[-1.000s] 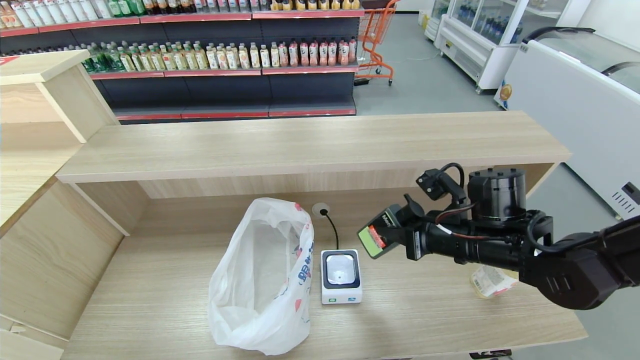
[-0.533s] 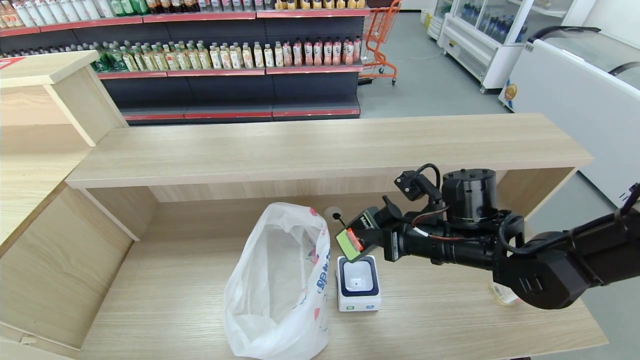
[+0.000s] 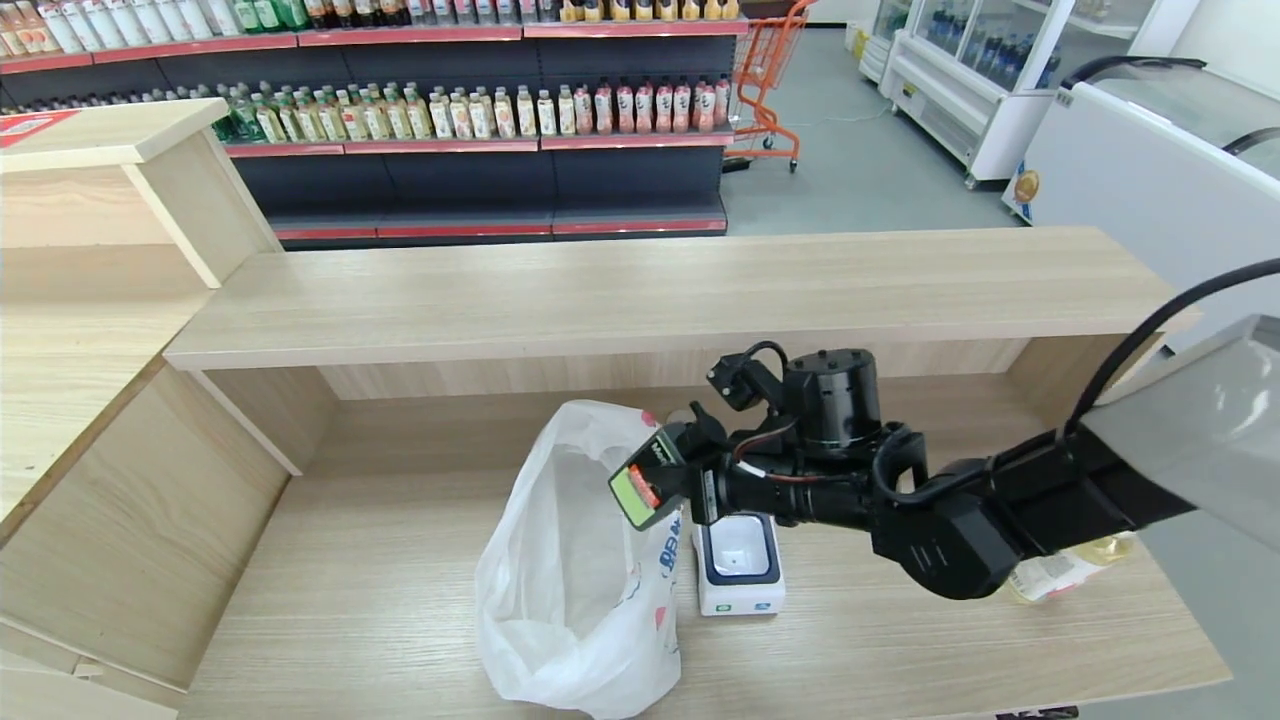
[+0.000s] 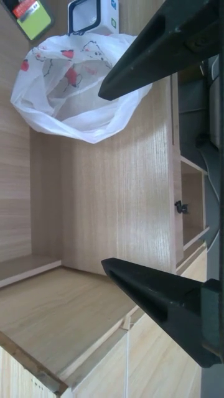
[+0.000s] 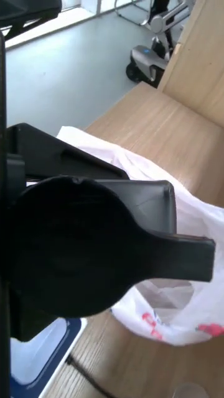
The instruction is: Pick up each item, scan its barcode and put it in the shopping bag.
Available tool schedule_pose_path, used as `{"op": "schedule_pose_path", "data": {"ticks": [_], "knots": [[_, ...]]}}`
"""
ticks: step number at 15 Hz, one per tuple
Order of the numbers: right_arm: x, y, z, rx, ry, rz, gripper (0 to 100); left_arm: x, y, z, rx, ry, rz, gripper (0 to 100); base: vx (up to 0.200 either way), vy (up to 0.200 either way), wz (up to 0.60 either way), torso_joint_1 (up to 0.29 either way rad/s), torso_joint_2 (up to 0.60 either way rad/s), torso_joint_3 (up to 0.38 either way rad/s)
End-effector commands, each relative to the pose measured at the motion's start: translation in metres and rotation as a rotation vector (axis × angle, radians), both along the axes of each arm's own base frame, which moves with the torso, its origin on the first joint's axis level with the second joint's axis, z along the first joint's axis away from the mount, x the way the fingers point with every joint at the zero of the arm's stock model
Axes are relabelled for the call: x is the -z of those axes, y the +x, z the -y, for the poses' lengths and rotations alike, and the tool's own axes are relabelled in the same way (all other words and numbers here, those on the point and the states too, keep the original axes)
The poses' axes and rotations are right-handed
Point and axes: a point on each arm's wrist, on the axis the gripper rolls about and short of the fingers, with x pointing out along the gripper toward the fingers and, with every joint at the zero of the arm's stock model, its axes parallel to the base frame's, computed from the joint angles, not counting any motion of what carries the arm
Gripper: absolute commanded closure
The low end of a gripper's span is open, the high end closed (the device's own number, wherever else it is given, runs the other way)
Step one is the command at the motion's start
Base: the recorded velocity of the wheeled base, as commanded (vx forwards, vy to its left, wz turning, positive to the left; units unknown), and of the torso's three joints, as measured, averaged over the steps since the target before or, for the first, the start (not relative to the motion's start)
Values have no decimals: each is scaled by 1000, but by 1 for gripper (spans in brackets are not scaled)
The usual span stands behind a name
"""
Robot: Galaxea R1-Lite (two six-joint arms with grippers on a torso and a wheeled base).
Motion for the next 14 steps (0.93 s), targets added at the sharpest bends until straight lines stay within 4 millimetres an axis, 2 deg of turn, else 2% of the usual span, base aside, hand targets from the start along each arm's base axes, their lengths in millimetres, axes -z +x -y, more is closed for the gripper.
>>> {"op": "schedule_pose_path", "data": {"ticks": [1, 5, 10, 14], "knots": [[27, 9, -16, -29, -49, -12, 100, 0, 0, 0, -1, 0, 0, 0, 0, 0, 0, 0, 0, 0], [65, 23, -24, -67, -173, 76, 100, 0, 0, 0, -1, 0, 0, 0, 0, 0, 0, 0, 0, 0], [86, 52, -49, -56, -199, 196, 100, 0, 0, 0, -1, 0, 0, 0, 0, 0, 0, 0, 0, 0], [109, 59, -50, -96, -278, 285, 100, 0, 0, 0, -1, 0, 0, 0, 0, 0, 0, 0, 0, 0]]}}
